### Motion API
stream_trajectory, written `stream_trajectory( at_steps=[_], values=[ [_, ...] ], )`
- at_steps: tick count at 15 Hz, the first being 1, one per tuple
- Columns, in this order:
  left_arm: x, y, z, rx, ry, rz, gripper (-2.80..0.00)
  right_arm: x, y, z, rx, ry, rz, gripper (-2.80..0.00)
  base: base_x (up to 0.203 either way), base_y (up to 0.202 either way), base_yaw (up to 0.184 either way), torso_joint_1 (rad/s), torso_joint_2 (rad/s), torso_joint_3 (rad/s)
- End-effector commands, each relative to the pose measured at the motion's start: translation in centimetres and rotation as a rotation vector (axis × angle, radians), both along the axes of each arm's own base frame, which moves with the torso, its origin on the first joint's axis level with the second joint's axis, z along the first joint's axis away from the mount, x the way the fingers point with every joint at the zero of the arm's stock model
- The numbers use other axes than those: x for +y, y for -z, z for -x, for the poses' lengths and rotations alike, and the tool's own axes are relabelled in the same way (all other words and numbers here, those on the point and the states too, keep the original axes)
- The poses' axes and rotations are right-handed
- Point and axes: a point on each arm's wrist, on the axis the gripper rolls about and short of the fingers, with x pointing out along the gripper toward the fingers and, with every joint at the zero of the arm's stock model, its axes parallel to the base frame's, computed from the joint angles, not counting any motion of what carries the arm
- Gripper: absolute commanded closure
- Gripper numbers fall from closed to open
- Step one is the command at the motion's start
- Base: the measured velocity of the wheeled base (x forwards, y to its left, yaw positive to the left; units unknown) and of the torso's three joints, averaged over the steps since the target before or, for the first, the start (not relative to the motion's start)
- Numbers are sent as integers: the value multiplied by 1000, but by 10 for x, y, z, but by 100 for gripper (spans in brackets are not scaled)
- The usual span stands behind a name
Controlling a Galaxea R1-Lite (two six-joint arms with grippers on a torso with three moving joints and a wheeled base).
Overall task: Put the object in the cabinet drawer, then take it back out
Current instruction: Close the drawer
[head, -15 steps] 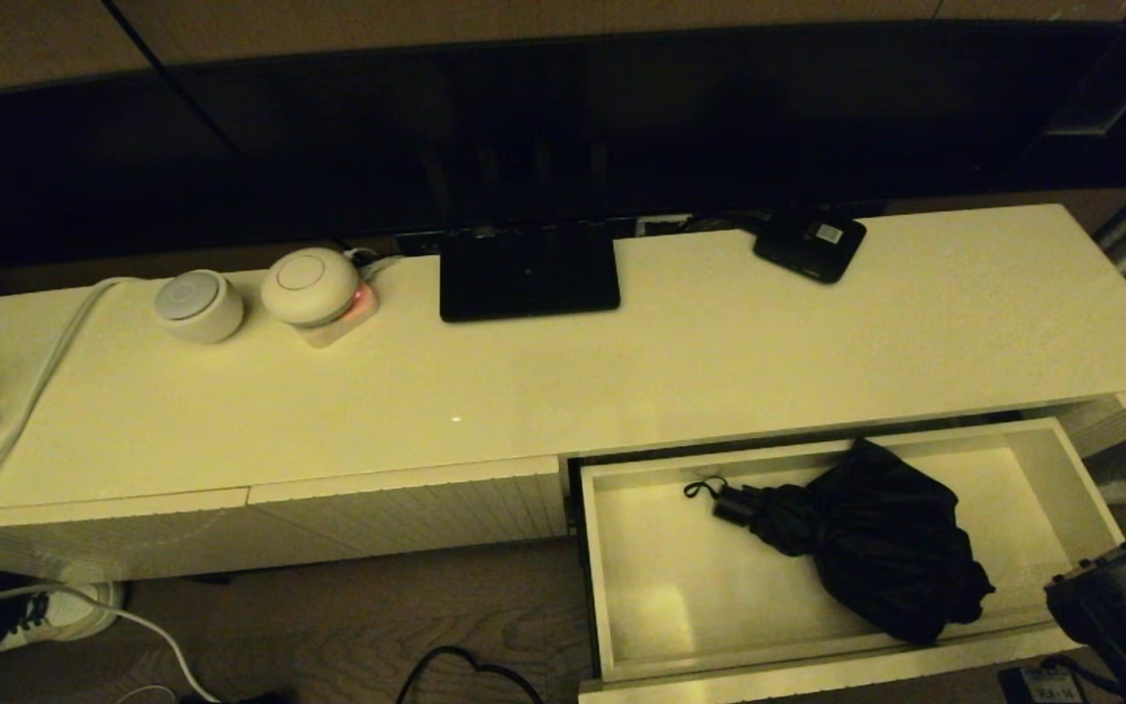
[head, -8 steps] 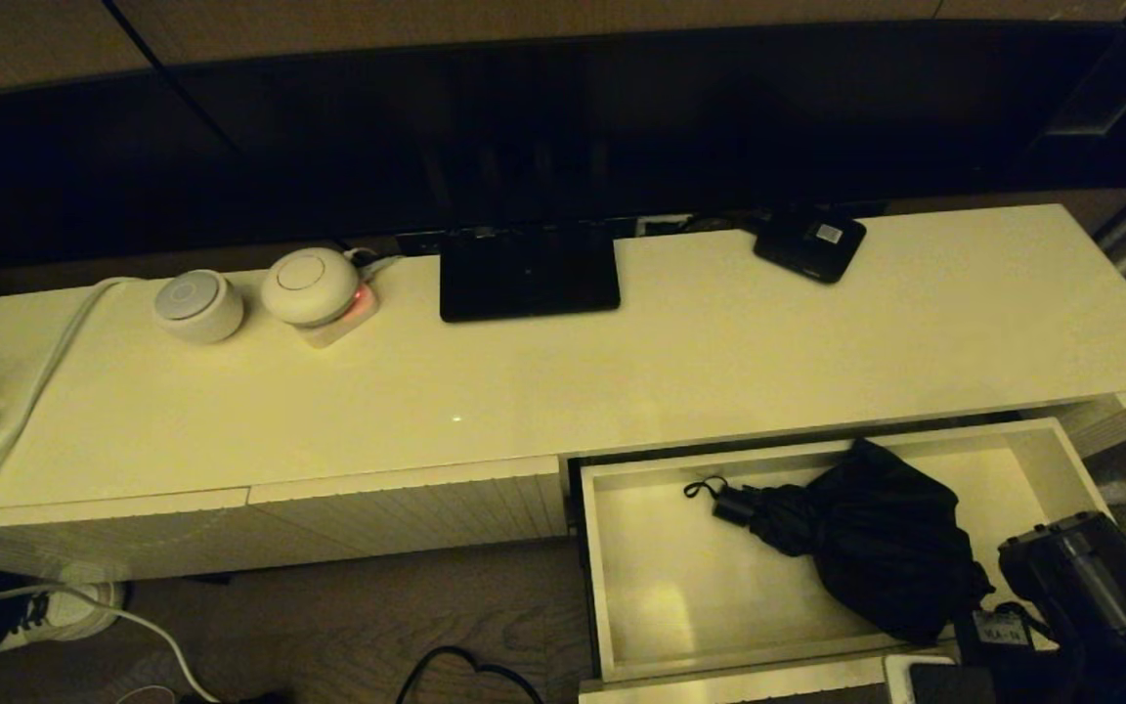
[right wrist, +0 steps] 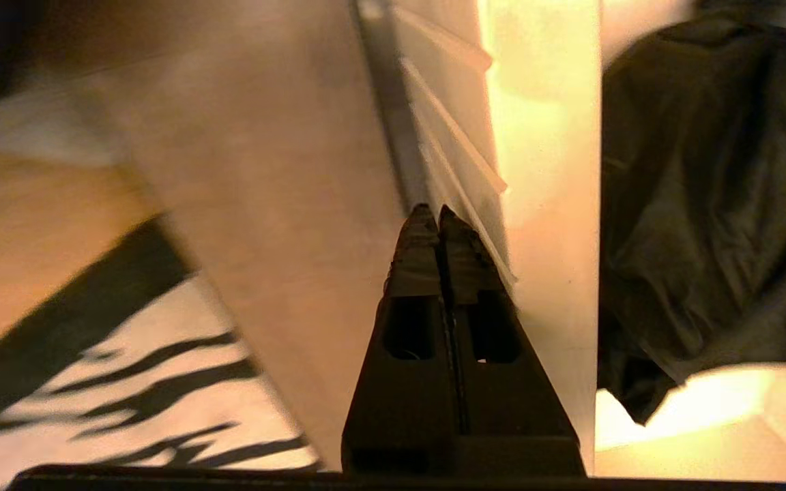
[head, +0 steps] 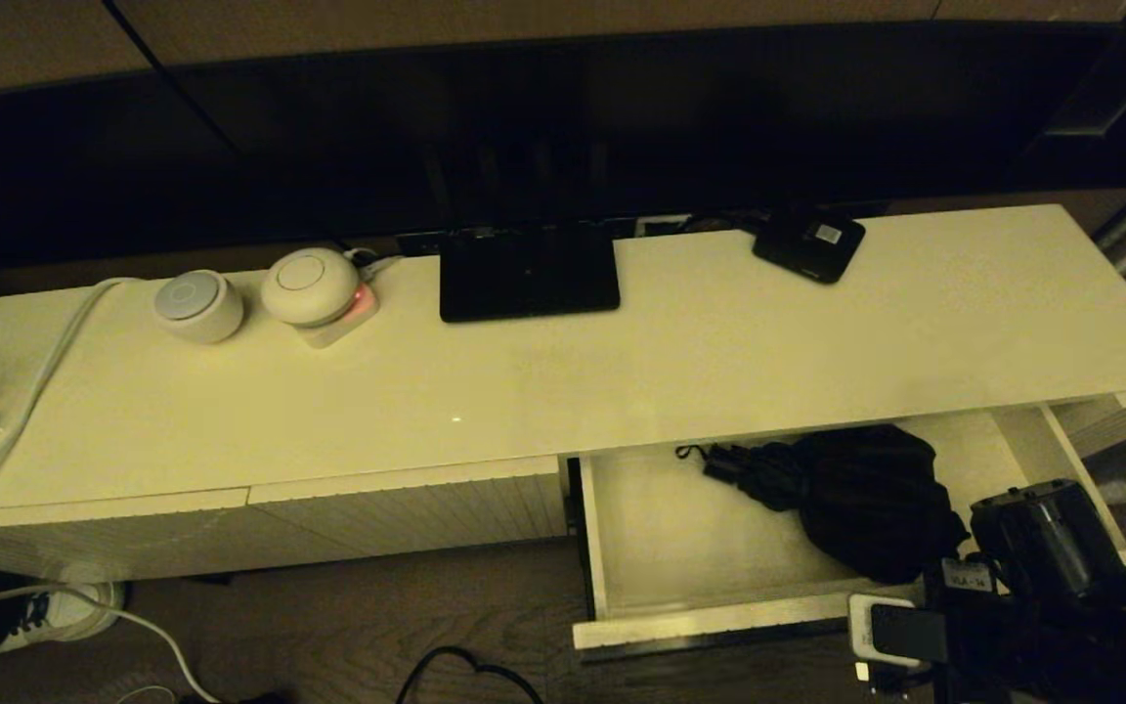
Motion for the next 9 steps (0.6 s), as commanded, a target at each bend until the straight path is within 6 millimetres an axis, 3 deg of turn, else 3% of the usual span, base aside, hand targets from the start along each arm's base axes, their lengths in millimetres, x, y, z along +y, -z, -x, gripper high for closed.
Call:
stream_trajectory(
  at_steps=[1, 9],
  values=[
    [0, 1, 0, 3, -1, 0, 0, 3, -3, -12, -51, 13, 8, 0, 0, 0, 0, 0, 0, 0],
    [0, 1, 0, 3, -1, 0, 0, 13, -27, -45, -205, 71, 10, 0, 0, 0, 0, 0, 0, 0]
  ],
)
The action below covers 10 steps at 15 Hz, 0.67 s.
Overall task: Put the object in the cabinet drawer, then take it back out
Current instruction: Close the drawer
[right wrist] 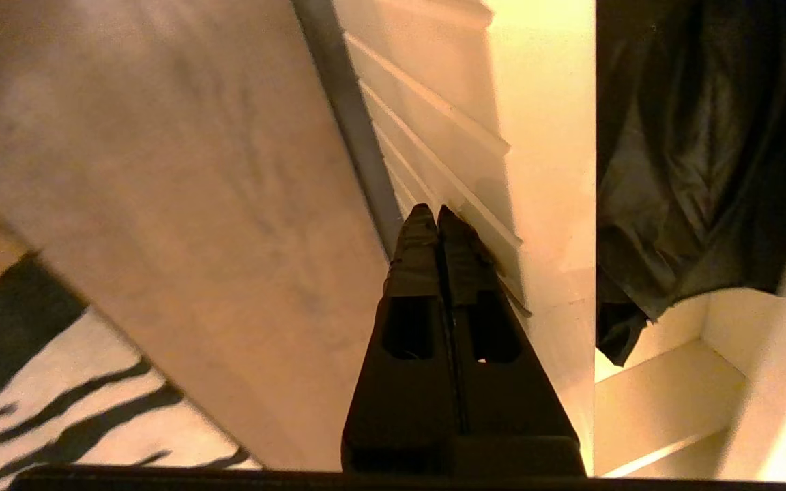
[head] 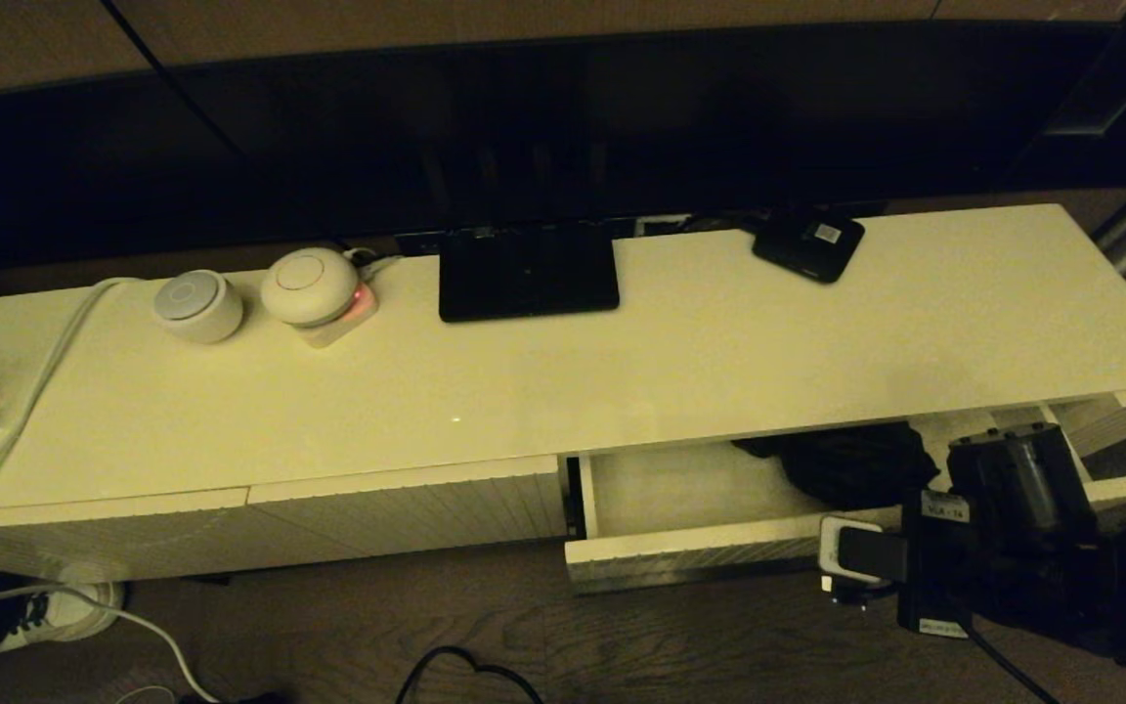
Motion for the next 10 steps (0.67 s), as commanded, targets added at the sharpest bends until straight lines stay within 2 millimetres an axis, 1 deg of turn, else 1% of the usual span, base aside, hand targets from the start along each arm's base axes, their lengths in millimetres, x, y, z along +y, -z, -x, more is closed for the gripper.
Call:
stream_trajectory(
  at_steps=[1, 6, 10],
  values=[
    [0, 1, 0, 3, -1, 0, 0, 5, -6, -14, -40, -1, -5, 0, 0, 0, 0, 0, 0, 0],
    [0, 1, 0, 3, -1, 0, 0, 10, -15, -40, -89, 16, -21, 0, 0, 0, 0, 0, 0, 0],
    [0, 1, 0, 3, -1, 0, 0, 13, -20, -52, -120, 61, -24, 0, 0, 0, 0, 0, 0, 0]
  ],
)
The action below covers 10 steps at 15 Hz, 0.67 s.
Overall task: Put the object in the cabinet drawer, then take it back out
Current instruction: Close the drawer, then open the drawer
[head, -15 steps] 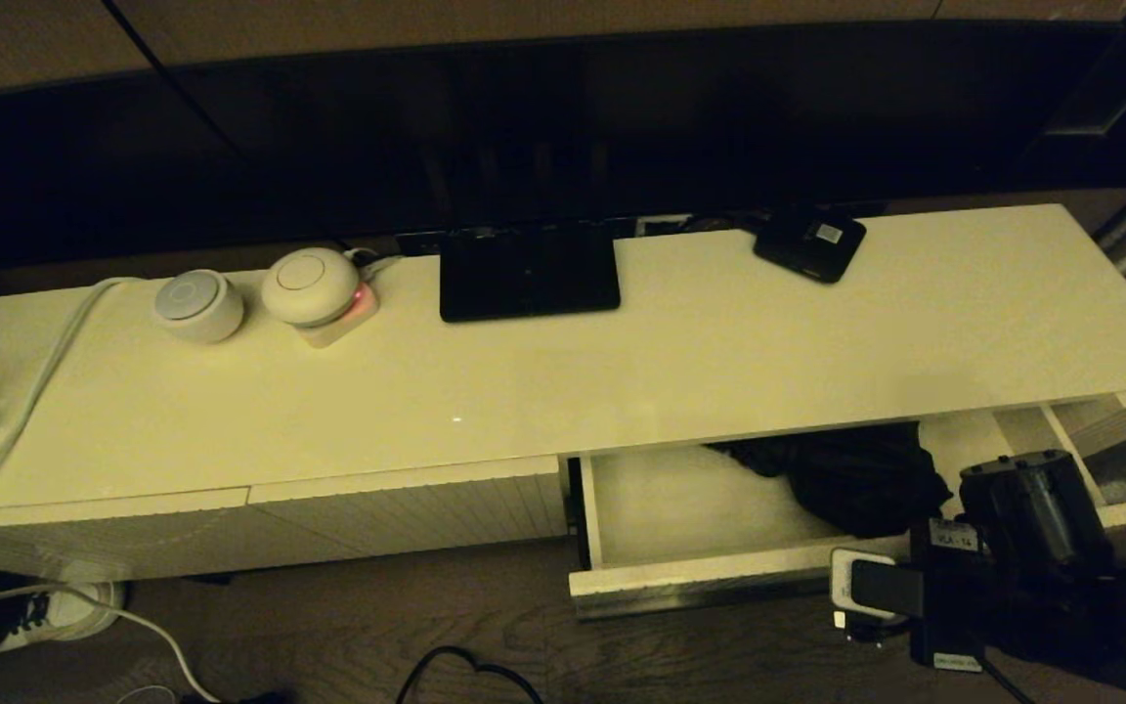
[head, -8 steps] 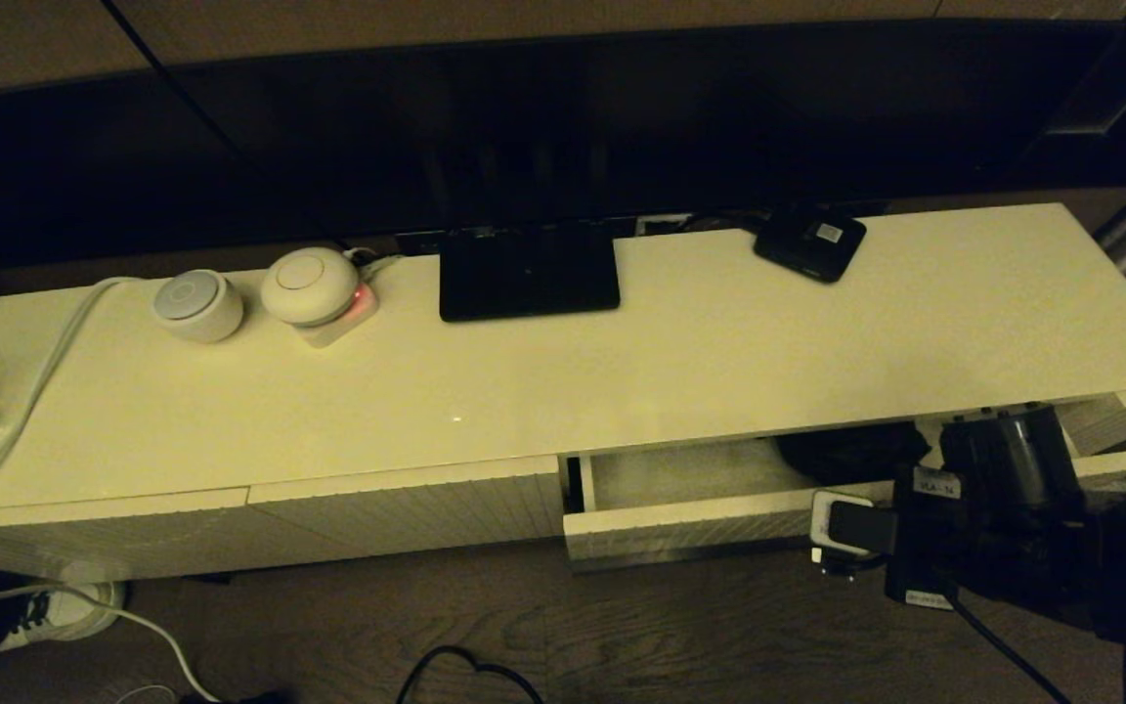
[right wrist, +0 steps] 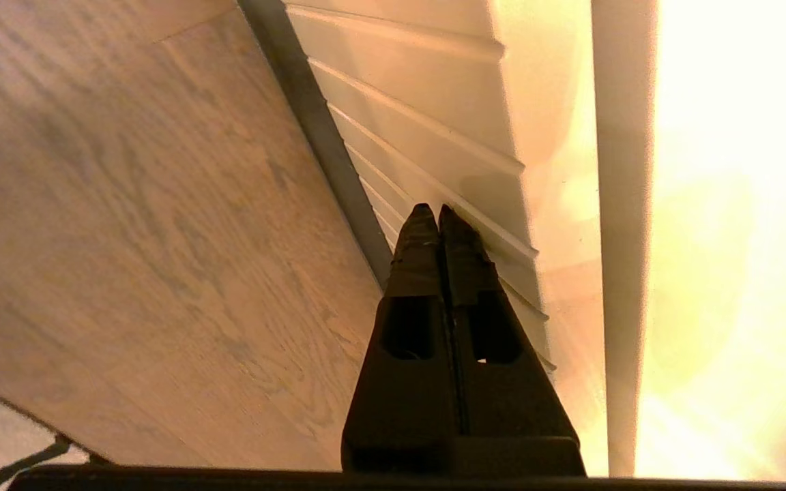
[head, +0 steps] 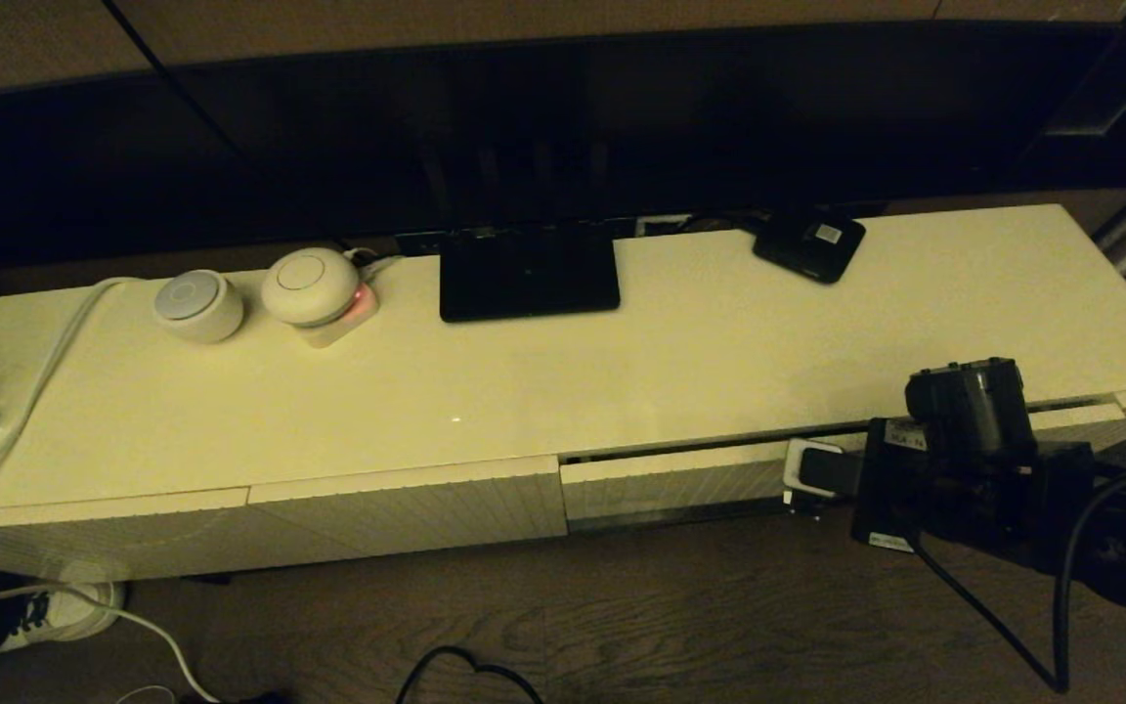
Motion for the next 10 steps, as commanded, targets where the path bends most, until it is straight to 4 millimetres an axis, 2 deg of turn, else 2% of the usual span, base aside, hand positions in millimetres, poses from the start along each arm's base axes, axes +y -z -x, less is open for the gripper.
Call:
stream_trajectory(
  at_steps=[1, 3, 5, 7, 10],
  values=[
    [0, 1, 0, 3, -1, 0, 0, 1, -2, -4, -12, 32, -11, 0, 0, 0, 0, 0, 0, 0],
    [0, 1, 0, 3, -1, 0, 0, -1, -9, 4, -25, 47, -9, 0, 0, 0, 0, 0, 0, 0],
    [0, 1, 0, 3, -1, 0, 0, -6, -16, 21, 12, 50, 8, 0, 0, 0, 0, 0, 0, 0],
    [0, 1, 0, 3, -1, 0, 0, -13, -29, 42, 37, 46, 15, 0, 0, 0, 0, 0, 0, 0],
    [0, 1, 0, 3, -1, 0, 0, -23, -54, 85, 22, 25, 4, 0, 0, 0, 0, 0, 0, 0]
  ],
)
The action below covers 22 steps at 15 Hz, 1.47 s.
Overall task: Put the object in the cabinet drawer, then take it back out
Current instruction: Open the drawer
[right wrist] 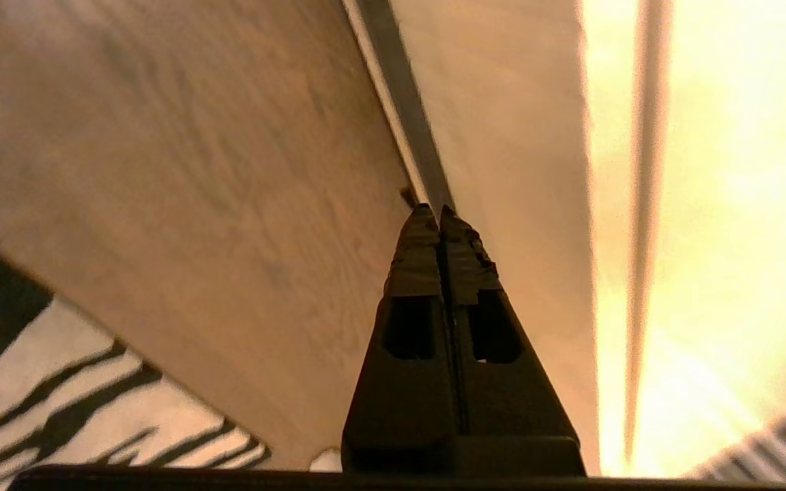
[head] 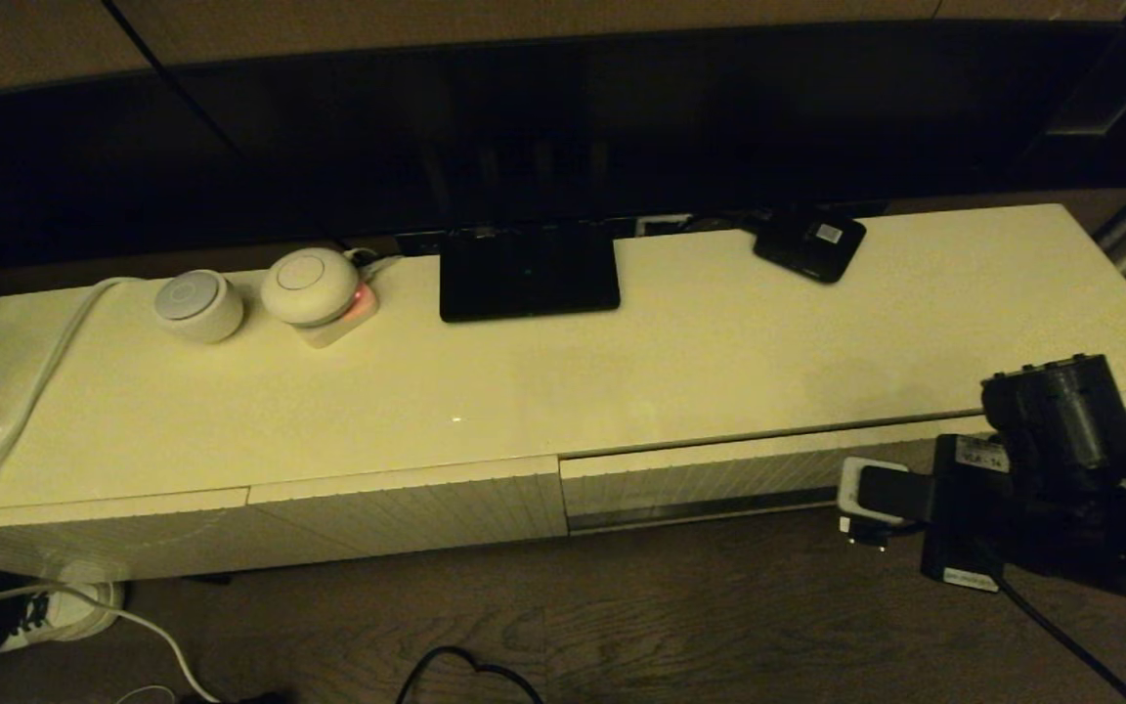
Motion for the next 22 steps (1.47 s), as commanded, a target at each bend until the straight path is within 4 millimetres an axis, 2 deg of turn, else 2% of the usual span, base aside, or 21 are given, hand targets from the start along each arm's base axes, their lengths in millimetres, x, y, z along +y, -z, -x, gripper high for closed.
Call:
stream_trajectory(
  at_steps=[1, 4, 6, 8, 9, 12, 18, 22],
  values=[
    [0, 1, 0, 3, -1, 0, 0, -12, -33, 45, -78, -25, -24, 0, 0, 0, 0, 0, 0, 0],
    [0, 1, 0, 3, -1, 0, 0, -28, -41, 103, -17, -65, -2, 0, 0, 0, 0, 0, 0, 0],
    [0, 1, 0, 3, -1, 0, 0, -38, -32, 138, 46, -104, 16, 0, 0, 0, 0, 0, 0, 0],
    [0, 1, 0, 3, -1, 0, 0, -43, -10, 156, 132, -158, 15, 0, 0, 0, 0, 0, 0, 0],
    [0, 1, 0, 3, -1, 0, 0, -43, -2, 157, 176, -180, 13, 0, 0, 0, 0, 0, 0, 0],
    [0, 1, 0, 3, -1, 0, 0, -36, 17, 142, 241, -201, 39, 0, 0, 0, 0, 0, 0, 0],
    [0, 1, 0, 3, -1, 0, 0, -7, 67, 85, 307, -248, 36, 0, 0, 0, 0, 0, 0, 0],
    [0, 1, 0, 3, -1, 0, 0, 10, 92, 56, 279, -282, 18, 0, 0, 0, 0, 0, 0, 0]
  ],
)
